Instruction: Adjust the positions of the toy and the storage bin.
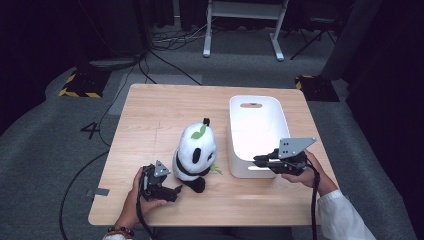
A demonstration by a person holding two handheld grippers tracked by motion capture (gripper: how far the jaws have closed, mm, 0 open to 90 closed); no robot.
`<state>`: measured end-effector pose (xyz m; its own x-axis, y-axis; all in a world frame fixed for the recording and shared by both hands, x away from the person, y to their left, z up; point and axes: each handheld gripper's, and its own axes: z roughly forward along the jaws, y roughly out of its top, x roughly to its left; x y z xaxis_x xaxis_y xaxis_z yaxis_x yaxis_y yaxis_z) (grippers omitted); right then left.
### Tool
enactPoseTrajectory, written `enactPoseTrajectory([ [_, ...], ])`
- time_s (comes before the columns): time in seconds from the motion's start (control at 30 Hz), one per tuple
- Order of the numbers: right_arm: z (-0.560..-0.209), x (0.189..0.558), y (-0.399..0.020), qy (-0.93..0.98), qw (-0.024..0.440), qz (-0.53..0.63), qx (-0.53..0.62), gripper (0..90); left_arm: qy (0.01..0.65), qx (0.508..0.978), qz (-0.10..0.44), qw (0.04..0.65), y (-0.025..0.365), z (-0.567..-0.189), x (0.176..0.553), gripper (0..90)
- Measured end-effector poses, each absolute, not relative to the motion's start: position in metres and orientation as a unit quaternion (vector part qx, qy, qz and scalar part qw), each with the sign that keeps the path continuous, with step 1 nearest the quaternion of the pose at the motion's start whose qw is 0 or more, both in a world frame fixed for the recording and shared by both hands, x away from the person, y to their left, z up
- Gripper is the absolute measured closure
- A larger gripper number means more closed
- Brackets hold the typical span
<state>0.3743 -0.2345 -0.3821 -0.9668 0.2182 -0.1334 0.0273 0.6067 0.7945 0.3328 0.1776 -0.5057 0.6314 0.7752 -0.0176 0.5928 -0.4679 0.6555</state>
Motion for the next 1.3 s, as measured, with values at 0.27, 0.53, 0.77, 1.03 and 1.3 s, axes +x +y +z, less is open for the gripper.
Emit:
enactPoseTrajectory([
  [0.27, -0.382, 0.369, -0.234, 0.888, 0.113, 0.439, 0.076, 79.6, 0.409, 0.843, 0.144, 0.320, 0.176, -0.506, 0.332, 0.7],
  [0.53, -0.370, 0.360, -0.258, 0.861, 0.146, 0.473, 0.116, 55.3, 0.412, 0.842, 0.146, 0.317, 0.167, -0.505, 0.338, 0.5],
  [0.77, -0.364, 0.356, -0.291, 0.840, 0.203, 0.474, 0.167, 49.3, 0.415, 0.840, 0.147, 0.318, 0.166, -0.506, 0.338, 0.5],
  [1.03, -0.374, 0.369, -0.334, 0.798, 0.216, 0.493, 0.271, 36.2, 0.409, 0.843, 0.143, 0.318, 0.157, -0.505, 0.345, 0.2],
  [1.3, -0.392, 0.378, -0.326, 0.793, 0.169, 0.500, 0.303, 30.4, 0.396, 0.850, 0.142, 0.317, 0.146, -0.505, 0.355, 0.2],
])
